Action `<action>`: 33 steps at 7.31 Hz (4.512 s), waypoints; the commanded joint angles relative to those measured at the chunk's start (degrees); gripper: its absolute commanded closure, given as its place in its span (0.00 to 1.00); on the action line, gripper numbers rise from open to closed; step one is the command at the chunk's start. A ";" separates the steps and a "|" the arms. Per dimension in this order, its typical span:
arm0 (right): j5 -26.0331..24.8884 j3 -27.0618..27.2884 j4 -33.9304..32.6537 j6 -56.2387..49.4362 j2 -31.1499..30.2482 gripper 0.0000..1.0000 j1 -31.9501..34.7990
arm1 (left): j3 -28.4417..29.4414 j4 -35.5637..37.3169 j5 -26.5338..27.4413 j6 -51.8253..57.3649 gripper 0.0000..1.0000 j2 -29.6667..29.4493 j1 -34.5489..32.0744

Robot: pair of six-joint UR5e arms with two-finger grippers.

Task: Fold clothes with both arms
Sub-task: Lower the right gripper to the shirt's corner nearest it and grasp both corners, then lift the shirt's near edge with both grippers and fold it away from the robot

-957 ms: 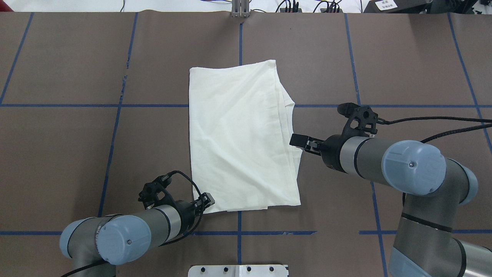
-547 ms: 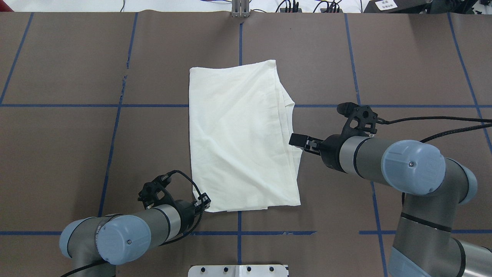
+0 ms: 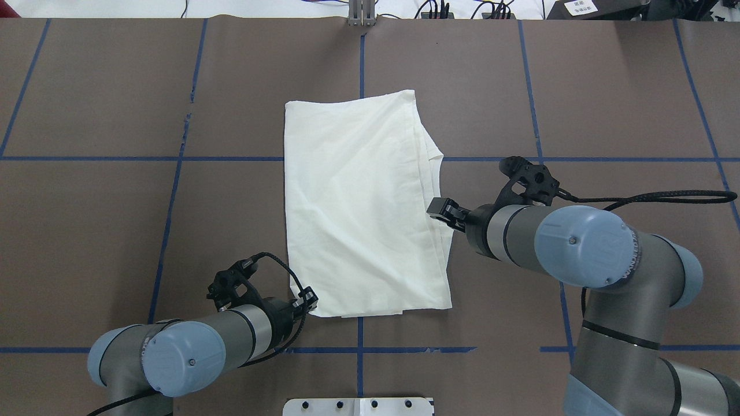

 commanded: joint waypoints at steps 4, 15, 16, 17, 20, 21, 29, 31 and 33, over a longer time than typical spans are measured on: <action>-4.06 -6.66 -7.63 5.83 3.93 0.22 -7.44 | -1.54 0.00 0.00 0.12 1.00 0.01 -0.48; -6.88 -15.37 -7.82 5.22 8.41 0.25 -7.62 | -2.06 -0.08 0.00 0.12 1.00 -0.08 -0.48; -6.97 -15.46 -7.82 5.30 8.58 0.25 -7.62 | -2.06 0.00 0.00 0.12 1.00 -0.08 -0.48; -7.06 -15.46 -7.82 5.39 8.59 0.32 -7.80 | -2.06 0.00 0.00 0.12 1.00 -0.08 -0.39; -7.06 -15.29 -7.82 5.74 9.38 1.00 -7.71 | -2.06 -0.08 0.00 0.12 1.00 -0.08 -0.39; -6.97 -15.11 -7.91 5.74 9.38 1.00 -7.71 | -2.41 0.00 0.00 0.12 1.00 -0.08 -0.39; -4.53 14.62 -21.81 5.83 2.52 1.00 -8.76 | -31.04 28.47 -5.01 2.85 1.00 0.62 -0.48; -4.86 14.53 -25.57 7.76 4.01 1.00 -11.57 | -30.46 29.79 -5.01 3.02 1.00 0.01 0.13; -4.95 8.38 -24.96 7.16 6.73 1.00 -11.14 | -28.53 29.80 -5.01 5.90 1.00 -1.04 -0.65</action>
